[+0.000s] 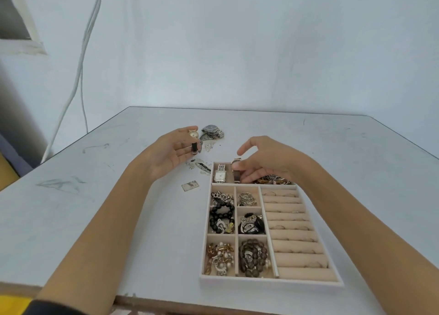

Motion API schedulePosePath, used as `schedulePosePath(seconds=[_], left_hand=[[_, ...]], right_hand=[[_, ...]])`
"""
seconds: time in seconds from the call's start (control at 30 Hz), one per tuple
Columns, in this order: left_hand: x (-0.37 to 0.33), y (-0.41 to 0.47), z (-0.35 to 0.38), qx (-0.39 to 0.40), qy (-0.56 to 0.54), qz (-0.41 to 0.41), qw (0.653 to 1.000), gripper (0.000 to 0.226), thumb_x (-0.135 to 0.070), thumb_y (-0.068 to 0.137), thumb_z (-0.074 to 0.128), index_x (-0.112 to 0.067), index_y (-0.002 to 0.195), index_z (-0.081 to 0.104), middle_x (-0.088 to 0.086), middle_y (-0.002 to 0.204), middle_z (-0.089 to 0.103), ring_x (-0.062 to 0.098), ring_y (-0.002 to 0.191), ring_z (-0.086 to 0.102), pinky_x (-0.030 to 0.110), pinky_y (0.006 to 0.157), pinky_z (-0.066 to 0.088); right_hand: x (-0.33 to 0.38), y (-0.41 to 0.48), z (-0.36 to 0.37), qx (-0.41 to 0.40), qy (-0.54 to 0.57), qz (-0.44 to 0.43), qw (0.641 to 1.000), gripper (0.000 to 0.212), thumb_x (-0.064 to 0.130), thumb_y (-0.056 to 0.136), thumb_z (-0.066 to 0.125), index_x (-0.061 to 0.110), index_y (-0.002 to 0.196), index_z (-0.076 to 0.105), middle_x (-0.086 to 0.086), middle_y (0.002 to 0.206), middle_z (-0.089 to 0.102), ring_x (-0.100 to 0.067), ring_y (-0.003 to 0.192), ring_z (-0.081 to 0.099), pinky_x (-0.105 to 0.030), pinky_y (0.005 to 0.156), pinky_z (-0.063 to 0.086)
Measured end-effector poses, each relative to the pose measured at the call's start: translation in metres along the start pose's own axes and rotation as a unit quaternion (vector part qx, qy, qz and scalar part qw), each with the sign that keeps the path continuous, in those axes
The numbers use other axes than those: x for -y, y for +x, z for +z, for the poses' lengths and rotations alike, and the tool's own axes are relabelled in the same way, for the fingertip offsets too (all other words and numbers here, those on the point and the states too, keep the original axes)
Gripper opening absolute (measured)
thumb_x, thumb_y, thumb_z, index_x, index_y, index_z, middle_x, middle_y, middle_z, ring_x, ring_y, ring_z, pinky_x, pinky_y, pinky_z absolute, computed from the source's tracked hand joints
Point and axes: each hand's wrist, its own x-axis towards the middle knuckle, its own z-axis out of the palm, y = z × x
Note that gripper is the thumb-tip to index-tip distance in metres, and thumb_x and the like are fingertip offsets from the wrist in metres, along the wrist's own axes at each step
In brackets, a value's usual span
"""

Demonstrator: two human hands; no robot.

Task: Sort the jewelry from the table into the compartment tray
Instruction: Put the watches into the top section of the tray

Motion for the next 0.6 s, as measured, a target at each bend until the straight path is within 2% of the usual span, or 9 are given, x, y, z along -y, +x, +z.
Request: schedulePosePath(seconds=[0.2, 0.27, 0.37, 0.47, 0.6], left_hand=[[0.002, 0.003, 0.003, 0.014, 0.007, -0.002, 1.0, 0.037, -0.002, 0.084, 0.06, -0.013, 0.119, 0.06, 0.016, 0.11, 0.06, 0.026, 0.098, 0.06, 0.034, 0.092, 0.052], [0.002, 0.004, 0.002, 0.014, 0.011, -0.005, 1.0, 0.042, -0.003, 0.077, 0.066, -0.013, 0.117, 0.06, 0.016, 0.11, 0.06, 0.026, 0.097, 0.06, 0.034, 0.092, 0.053], [0.002, 0.005, 0.001, 0.013, 0.008, -0.005, 1.0, 0.047, -0.007, 0.068, 0.068, -0.014, 0.114, 0.062, 0.017, 0.11, 0.06, 0.026, 0.097, 0.06, 0.033, 0.09, 0.054], [0.003, 0.005, 0.002, 0.014, 0.019, 0.0, 1.0, 0.036, -0.002, 0.08, 0.064, -0.015, 0.114, 0.061, 0.015, 0.109, 0.06, 0.025, 0.097, 0.059, 0.033, 0.093, 0.053], [0.004, 0.004, 0.002, 0.01, 0.044, 0.003, 0.999, 0.034, -0.003, 0.086, 0.058, -0.015, 0.118, 0.059, 0.015, 0.106, 0.06, 0.024, 0.098, 0.058, 0.035, 0.1, 0.048]], right_hand=[[-0.004, 0.005, 0.009, -0.037, -0.016, -0.021, 0.999, 0.036, -0.002, 0.079, 0.073, -0.005, 0.111, 0.058, -0.018, 0.079, 0.068, -0.023, 0.061, 0.068, -0.027, 0.061, 0.06], [-0.006, 0.007, 0.012, -0.052, -0.026, -0.029, 0.998, 0.035, -0.001, 0.078, 0.074, -0.003, 0.109, 0.059, -0.019, 0.081, 0.069, -0.022, 0.059, 0.068, -0.026, 0.06, 0.06], [-0.011, 0.011, 0.015, -0.078, -0.05, -0.042, 0.995, 0.033, 0.003, 0.076, 0.077, 0.0, 0.105, 0.062, -0.018, 0.081, 0.07, -0.028, 0.066, 0.071, -0.035, 0.071, 0.061], [-0.014, 0.013, 0.019, -0.101, -0.085, -0.061, 0.989, 0.029, 0.009, 0.074, 0.08, 0.004, 0.098, 0.066, -0.017, 0.082, 0.07, -0.03, 0.069, 0.072, -0.043, 0.077, 0.059], [-0.014, 0.011, 0.023, -0.115, -0.131, -0.089, 0.981, 0.027, 0.012, 0.073, 0.081, 0.005, 0.096, 0.069, -0.015, 0.076, 0.072, -0.029, 0.064, 0.071, -0.039, 0.072, 0.06]])
